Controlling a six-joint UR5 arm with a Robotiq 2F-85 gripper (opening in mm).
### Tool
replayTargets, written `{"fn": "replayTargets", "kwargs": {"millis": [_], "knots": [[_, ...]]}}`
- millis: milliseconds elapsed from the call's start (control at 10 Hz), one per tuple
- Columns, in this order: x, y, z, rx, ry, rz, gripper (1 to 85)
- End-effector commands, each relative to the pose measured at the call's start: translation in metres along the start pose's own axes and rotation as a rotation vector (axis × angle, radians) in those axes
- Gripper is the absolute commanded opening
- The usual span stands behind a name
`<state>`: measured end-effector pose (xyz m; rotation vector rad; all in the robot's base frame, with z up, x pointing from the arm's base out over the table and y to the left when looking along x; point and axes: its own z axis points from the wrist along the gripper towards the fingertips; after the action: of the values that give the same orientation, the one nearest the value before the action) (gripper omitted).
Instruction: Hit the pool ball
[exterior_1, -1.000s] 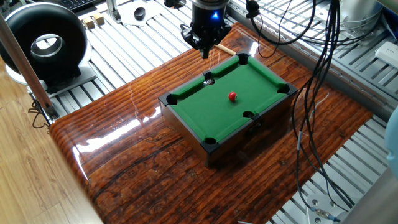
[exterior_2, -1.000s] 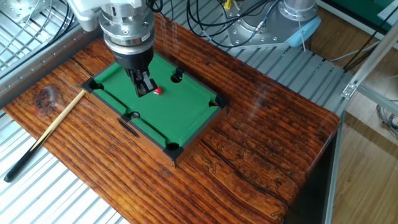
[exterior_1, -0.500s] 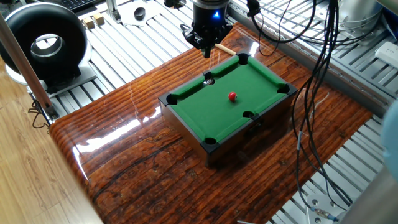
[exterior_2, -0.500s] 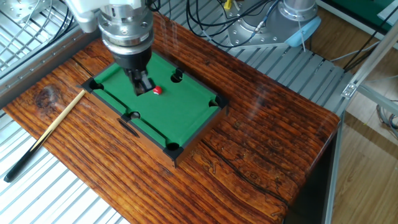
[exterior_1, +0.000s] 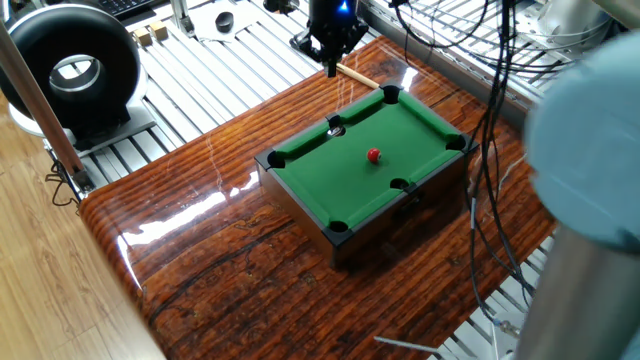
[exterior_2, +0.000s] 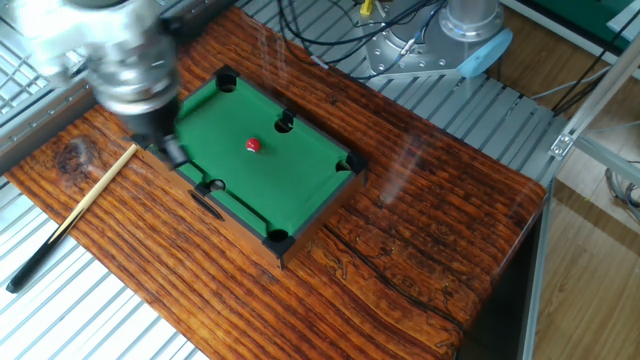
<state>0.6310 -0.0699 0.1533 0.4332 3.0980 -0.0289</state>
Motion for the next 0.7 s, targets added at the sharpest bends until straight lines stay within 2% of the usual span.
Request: {"fn": "replayTargets", "kwargs": {"millis": [0, 100, 300, 500, 600], "knots": [[-0.045, -0.032, 0.036, -0.009, -0.014, -0.055, 1.0], [-0.049, -0.035, 0.044, -0.012, -0.025, -0.075, 1.0], [-0.052, -0.045, 0.042, 0.027, -0.035, -0.137, 1.0], [-0.047, -0.047, 0.042, 0.032, -0.015, -0.095, 1.0], [-0.042, -0.043, 0.043, 0.015, 0.003, -0.072, 1.0]]}}
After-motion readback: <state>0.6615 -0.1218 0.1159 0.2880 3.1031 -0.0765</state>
